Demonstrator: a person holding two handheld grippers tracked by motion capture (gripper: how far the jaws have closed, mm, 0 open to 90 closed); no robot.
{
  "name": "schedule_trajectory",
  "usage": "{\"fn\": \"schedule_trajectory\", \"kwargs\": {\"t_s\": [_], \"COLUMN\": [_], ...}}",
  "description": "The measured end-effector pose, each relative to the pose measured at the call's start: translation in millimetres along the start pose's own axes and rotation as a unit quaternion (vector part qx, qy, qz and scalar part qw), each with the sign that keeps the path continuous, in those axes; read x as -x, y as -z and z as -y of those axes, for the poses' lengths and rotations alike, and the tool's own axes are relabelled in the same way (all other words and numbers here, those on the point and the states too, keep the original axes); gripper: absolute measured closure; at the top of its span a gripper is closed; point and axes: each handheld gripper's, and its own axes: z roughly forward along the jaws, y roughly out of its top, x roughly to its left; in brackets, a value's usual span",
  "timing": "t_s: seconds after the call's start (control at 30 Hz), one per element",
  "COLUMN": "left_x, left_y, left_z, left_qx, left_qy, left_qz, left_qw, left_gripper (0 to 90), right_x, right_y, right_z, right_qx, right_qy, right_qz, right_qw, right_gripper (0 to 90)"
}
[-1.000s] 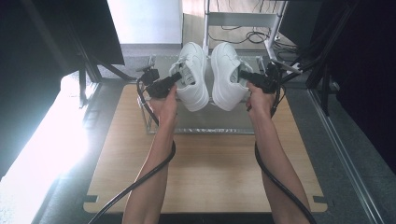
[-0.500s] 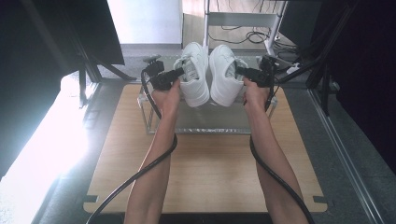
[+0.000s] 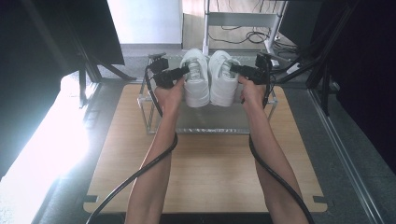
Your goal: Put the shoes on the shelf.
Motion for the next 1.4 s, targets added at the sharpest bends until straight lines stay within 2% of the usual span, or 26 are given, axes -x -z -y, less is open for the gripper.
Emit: {"fn": "schedule_trajectory", "kwargs": {"t_s": [0.13, 0.23, 0.37, 0.47, 0.57, 0.67, 0.7, 0.73, 0.83, 0.93, 1.07, 1.33, 1.4], "left_x": [-1.6, -2.2, -7.9, -7.9, -6.1, -6.0, -6.7, -7.5, -7.8, -0.4, 2.8, 0.6, -1.8], "left_y": [-2.1, -2.7, -4.5, -5.1, -6.3, -7.0, -6.9, -6.5, -2.5, 0.2, 3.5, 20.0, 24.5], "left_z": [-0.6, -1.2, -0.8, -1.9, -3.0, -3.4, -3.2, -2.9, -3.2, -4.6, -4.6, -0.5, 2.2], "left_qx": [-0.006, -0.012, -0.014, -0.019, -0.022, -0.022, -0.018, -0.017, 0.004, 0.001, -0.003, 0.008, 0.010], "left_qy": [0.001, -0.003, 0.013, 0.009, 0.005, 0.002, -0.002, -0.005, 0.001, -0.017, -0.024, -0.039, -0.044], "left_qz": [0.008, 0.010, 0.026, 0.021, 0.009, 0.007, 0.011, 0.016, 0.050, 0.048, 0.048, 0.059, 0.056], "left_qw": [0.9999, 0.9999, 0.9995, 0.9996, 0.9997, 0.9997, 0.9998, 0.9997, 0.9988, 0.9987, 0.9986, 0.9974, 0.9974], "left_gripper": [62.6, 58.2, 51.4, 46.9, 41.8, 39.9, 39.0, 37.8, 25.0, 24.4, 22.6, 17.5, 15.4], "right_x": [-4.3, -1.2, 2.0, 3.2, 3.1, 5.6, 4.9, 3.4, 1.8, 1.9, 4.7, 11.2, 13.5], "right_y": [-1.5, -2.8, -4.3, -4.8, -4.9, -3.0, -2.6, -1.8, 0.1, 1.5, 5.0, 17.0, 20.4], "right_z": [0.8, 0.6, 1.0, 0.7, 0.1, -0.3, -0.2, 0.2, 1.3, 2.6, 4.1, 7.3, 8.3], "right_qx": [0.000, -0.005, -0.007, -0.013, -0.022, -0.015, -0.017, -0.022, -0.019, -0.016, -0.016, -0.013, -0.016], "right_qy": [0.016, 0.004, -0.004, -0.002, 0.002, -0.011, -0.006, 0.009, 0.010, 0.007, 0.011, 0.029, 0.032], "right_qz": [0.006, -0.009, -0.019, -0.023, -0.021, -0.049, -0.054, -0.055, -0.066, -0.071, -0.079, -0.081, -0.080], "right_qw": [0.9999, 0.9999, 0.9998, 0.9996, 0.9995, 0.9986, 0.9984, 0.9982, 0.9976, 0.9973, 0.9967, 0.9962, 0.9962], "right_gripper": [63.4, 57.8, 52.3, 47.2, 35.8, 25.0, 24.5, 24.0, 22.7, 22.6, 23.2, 22.7, 22.4]}}
